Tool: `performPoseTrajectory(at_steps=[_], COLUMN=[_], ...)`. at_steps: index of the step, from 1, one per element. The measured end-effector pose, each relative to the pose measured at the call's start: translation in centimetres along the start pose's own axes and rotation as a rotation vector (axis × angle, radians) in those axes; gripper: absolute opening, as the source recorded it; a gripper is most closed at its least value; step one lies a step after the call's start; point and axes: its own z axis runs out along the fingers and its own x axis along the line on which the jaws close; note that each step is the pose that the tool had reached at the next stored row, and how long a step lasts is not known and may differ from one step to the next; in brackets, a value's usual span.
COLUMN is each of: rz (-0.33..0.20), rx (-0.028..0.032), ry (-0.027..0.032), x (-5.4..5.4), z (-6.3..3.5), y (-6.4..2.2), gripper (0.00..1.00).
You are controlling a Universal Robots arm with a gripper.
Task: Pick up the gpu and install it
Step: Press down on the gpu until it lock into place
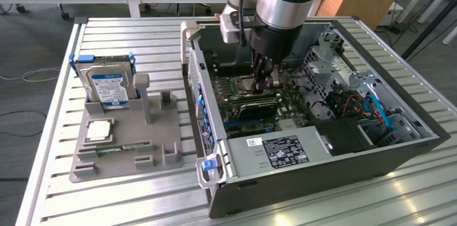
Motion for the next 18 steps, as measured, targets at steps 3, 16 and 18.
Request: performPoseTrajectory(at_steps=[3, 16, 18], rz=[0.0, 0.0, 0.0], rx=[-0.0004, -0.0006, -0.0006], ry=[-0.0026, -0.0059, -0.0059], x=[0.0, 0.1, 0.1], z=[0.28, 1.96, 2.12], y=[0.01, 0.08, 0.08], gripper=[0.11, 0.11, 0.11])
